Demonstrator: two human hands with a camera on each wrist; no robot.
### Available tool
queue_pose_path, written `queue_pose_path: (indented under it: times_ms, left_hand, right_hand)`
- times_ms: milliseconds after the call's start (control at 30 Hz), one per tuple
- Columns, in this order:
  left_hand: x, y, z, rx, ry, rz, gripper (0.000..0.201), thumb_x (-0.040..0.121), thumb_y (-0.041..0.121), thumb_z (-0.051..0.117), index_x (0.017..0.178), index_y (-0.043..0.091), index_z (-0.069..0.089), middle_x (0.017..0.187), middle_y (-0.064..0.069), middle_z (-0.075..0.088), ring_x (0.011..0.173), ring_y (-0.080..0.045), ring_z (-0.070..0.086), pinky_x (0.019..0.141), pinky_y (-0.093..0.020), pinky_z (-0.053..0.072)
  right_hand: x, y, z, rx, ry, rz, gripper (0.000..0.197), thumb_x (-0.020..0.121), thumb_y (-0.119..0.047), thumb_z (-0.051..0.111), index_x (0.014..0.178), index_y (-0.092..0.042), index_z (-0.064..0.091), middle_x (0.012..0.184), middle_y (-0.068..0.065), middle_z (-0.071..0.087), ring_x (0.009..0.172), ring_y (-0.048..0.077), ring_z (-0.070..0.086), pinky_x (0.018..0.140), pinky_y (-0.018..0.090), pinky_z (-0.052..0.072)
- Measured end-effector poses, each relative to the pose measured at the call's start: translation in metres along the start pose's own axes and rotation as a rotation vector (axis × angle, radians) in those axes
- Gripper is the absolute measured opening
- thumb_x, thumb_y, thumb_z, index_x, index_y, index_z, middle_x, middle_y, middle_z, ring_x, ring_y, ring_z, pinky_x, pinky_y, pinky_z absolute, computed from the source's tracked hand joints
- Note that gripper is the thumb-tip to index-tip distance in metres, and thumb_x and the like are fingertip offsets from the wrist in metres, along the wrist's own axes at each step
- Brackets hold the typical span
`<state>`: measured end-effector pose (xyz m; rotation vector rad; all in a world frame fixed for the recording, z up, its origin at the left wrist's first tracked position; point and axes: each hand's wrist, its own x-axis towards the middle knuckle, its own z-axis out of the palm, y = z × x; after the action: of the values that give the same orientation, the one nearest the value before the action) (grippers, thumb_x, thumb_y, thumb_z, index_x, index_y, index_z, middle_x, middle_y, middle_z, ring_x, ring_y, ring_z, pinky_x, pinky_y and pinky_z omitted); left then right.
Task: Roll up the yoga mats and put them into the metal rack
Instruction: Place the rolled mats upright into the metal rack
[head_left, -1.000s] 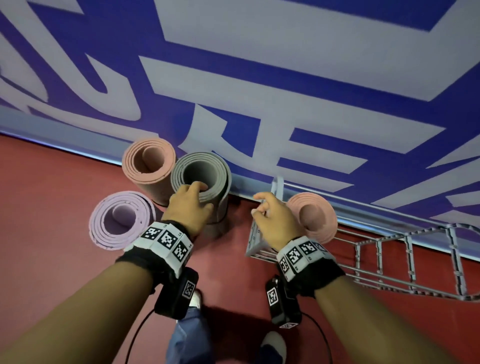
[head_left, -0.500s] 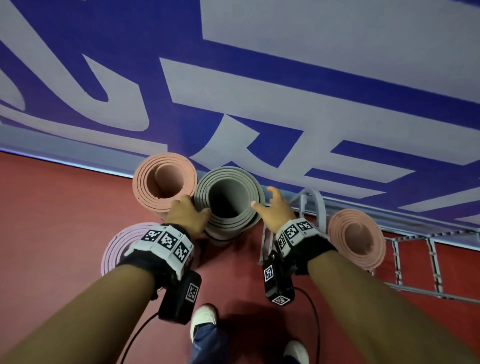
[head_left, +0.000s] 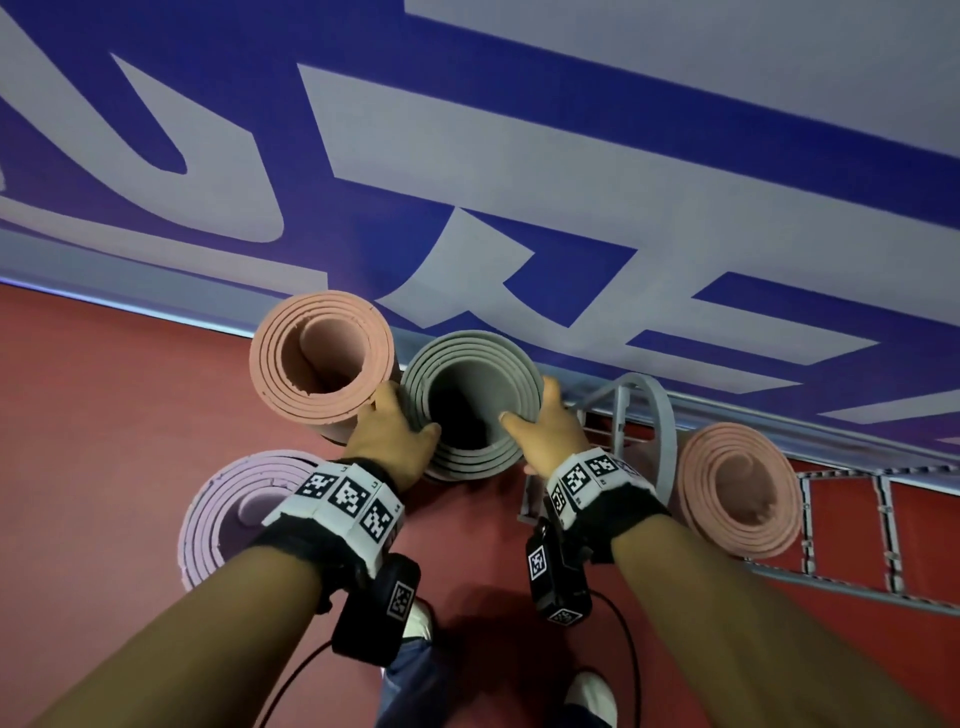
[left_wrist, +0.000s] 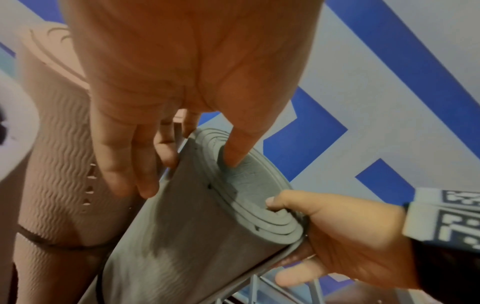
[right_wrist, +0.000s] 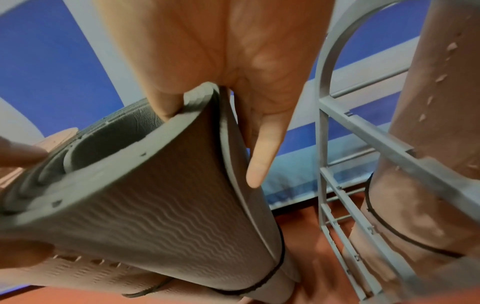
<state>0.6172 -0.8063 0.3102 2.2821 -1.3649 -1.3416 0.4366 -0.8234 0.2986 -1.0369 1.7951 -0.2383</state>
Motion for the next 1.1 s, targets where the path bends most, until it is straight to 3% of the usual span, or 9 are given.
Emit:
queue_pose_path:
  times_ms: [100,233,400,533,633,733,833,967,1100]
  left_hand:
    - [-0.002,0.001,0.004,-0.012,0.016,-0.018,0.048,0.089,0.027,0.065,0.124,0.006,0.039,0.125,-0.019,0.056,0.115,-0.035,0.054,0.095,-0.037,0.042]
    - [-0.01,0.006,0.011,0.011,0.008,-0.078,0.053,0.093,0.029,0.062,0.126,0.002,0.031,0.123,-0.022,0.058,0.117,-0.037,0.054,0.092,-0.038,0.04]
    - [-0.016,0.012,0.013,0.055,-0.047,0.003,0.071,0.091,0.017,0.06,0.148,0.018,0.019,0.127,-0.021,0.057,0.117,-0.038,0.055,0.094,-0.036,0.041]
    - [-0.028,0.015,0.012,0.102,-0.064,0.026,0.07,0.091,0.016,0.059,0.15,0.019,0.021,0.128,-0.021,0.057,0.119,-0.038,0.053,0.095,-0.036,0.041]
    - [-0.041,0.013,0.013,0.093,-0.044,0.018,0.069,0.091,0.021,0.058,0.149,0.02,0.022,0.127,-0.021,0.058,0.118,-0.039,0.054,0.093,-0.038,0.042]
    - [-0.055,0.009,0.011,0.059,-0.034,0.03,0.066,0.09,0.031,0.059,0.146,0.026,0.026,0.127,-0.017,0.059,0.117,-0.037,0.054,0.095,-0.038,0.043]
    - [-0.077,0.008,0.006,0.046,-0.043,0.044,0.067,0.088,0.042,0.063,0.145,0.034,0.029,0.128,-0.013,0.058,0.116,-0.034,0.055,0.098,-0.04,0.046]
    - [-0.127,0.016,0.006,0.048,-0.103,0.042,0.073,0.086,0.028,0.067,0.147,0.034,0.026,0.125,-0.012,0.058,0.113,-0.034,0.057,0.091,-0.033,0.046]
    - [-0.187,0.028,0.01,0.103,-0.029,0.093,0.063,0.087,0.019,0.064,0.142,0.022,0.034,0.123,-0.019,0.059,0.11,-0.036,0.058,0.09,-0.036,0.047]
  right_hand:
    - [-0.003,0.006,-0.004,0.085,-0.048,0.055,0.064,0.091,-0.024,0.063,0.141,-0.036,0.026,0.116,0.003,0.049,0.09,0.021,0.056,0.074,0.049,0.06]
    - [-0.008,0.016,-0.004,0.103,-0.078,0.066,0.091,0.08,-0.027,0.079,0.146,-0.045,0.019,0.147,0.001,0.035,0.118,0.029,0.052,0.058,0.035,0.058]
    - [-0.007,0.023,0.001,0.006,-0.035,0.035,0.073,0.087,-0.017,0.064,0.146,-0.03,0.022,0.112,0.003,0.055,0.092,0.023,0.061,0.073,0.043,0.061]
    - [-0.022,0.031,-0.004,-0.076,-0.005,-0.018,0.066,0.09,-0.017,0.061,0.146,-0.023,0.026,0.111,0.004,0.061,0.084,0.017,0.059,0.062,0.02,0.045]
    - [-0.038,0.032,-0.011,-0.075,-0.003,-0.047,0.057,0.09,-0.015,0.06,0.14,-0.024,0.033,0.094,-0.004,0.058,0.077,0.011,0.058,0.058,0.018,0.046]
    - [-0.057,0.032,-0.02,-0.057,-0.002,-0.056,0.048,0.088,-0.015,0.059,0.13,-0.025,0.039,0.098,0.001,0.062,0.086,0.021,0.064,0.07,0.036,0.058]
    - [-0.082,0.036,-0.031,-0.115,0.004,-0.102,0.044,0.086,-0.019,0.06,0.126,-0.025,0.043,0.103,0.003,0.065,0.087,0.025,0.067,0.074,0.042,0.059]
    - [-0.122,0.045,-0.058,-0.273,-0.063,-0.175,0.04,0.088,-0.025,0.061,0.124,-0.022,0.042,0.097,0.001,0.06,0.081,0.019,0.06,0.061,0.024,0.048]
    - [-0.166,0.054,-0.084,-0.32,-0.107,-0.217,0.052,0.086,-0.027,0.062,0.132,-0.022,0.038,0.101,0.008,0.057,0.074,0.03,0.064,0.058,0.029,0.05]
